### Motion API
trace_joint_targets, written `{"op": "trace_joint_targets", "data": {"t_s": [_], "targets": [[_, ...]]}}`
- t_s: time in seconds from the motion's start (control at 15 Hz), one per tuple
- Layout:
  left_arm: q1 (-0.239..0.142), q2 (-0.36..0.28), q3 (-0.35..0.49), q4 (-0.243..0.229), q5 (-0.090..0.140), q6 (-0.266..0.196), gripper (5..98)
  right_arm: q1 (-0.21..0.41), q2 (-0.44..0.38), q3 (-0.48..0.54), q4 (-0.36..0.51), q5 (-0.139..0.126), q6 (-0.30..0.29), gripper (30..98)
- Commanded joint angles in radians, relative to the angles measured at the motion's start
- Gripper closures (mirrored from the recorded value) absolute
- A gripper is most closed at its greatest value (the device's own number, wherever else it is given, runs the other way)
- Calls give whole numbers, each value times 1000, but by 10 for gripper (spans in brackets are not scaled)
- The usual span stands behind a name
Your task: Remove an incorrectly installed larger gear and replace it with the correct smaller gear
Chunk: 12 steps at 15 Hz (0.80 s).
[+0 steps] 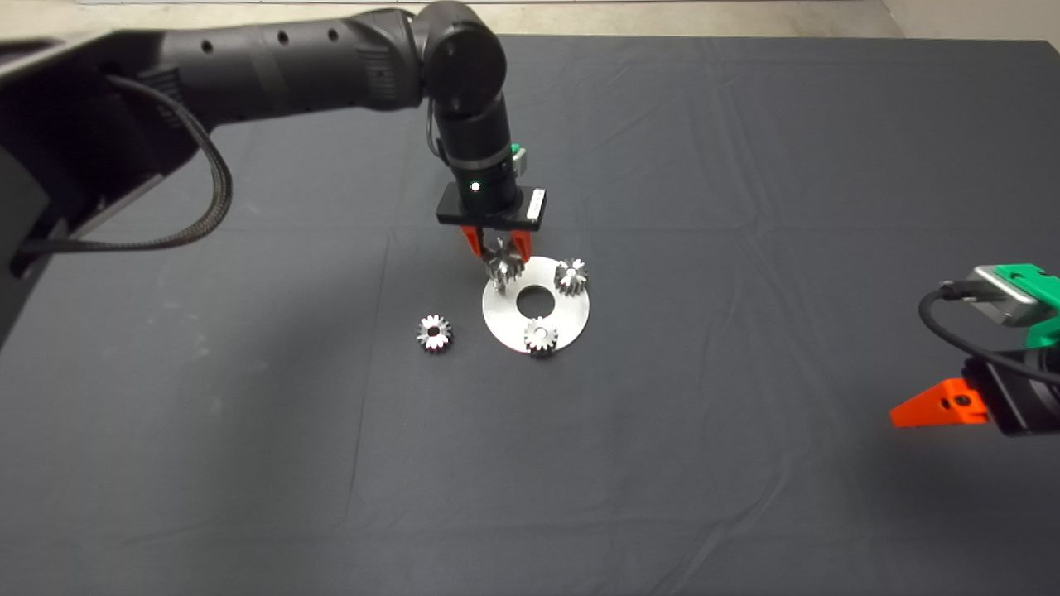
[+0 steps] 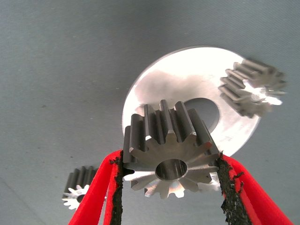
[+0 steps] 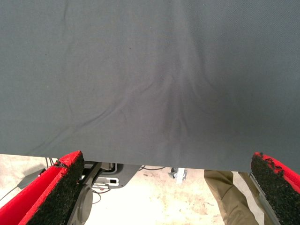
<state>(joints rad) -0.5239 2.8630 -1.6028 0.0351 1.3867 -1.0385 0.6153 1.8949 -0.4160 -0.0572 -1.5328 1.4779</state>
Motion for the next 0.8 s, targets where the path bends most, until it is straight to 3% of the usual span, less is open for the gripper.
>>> {"op": "trace_joint_targets", "data": {"t_s": [0.0,0.33,0.4,0.53,0.73], "targets": [[-25,5,11,-31,5,5,618,17,-3,-1,30,-125,-4,345],[-24,-35,-9,-26,11,34,618,17,-3,2,31,-125,-4,345],[-24,-49,-12,-24,21,41,619,17,-1,1,33,-125,-4,345],[-24,-69,-26,-12,65,59,619,17,0,2,33,-125,-4,345],[-21,-131,-25,19,72,92,619,17,2,2,33,-125,-4,345]]}}
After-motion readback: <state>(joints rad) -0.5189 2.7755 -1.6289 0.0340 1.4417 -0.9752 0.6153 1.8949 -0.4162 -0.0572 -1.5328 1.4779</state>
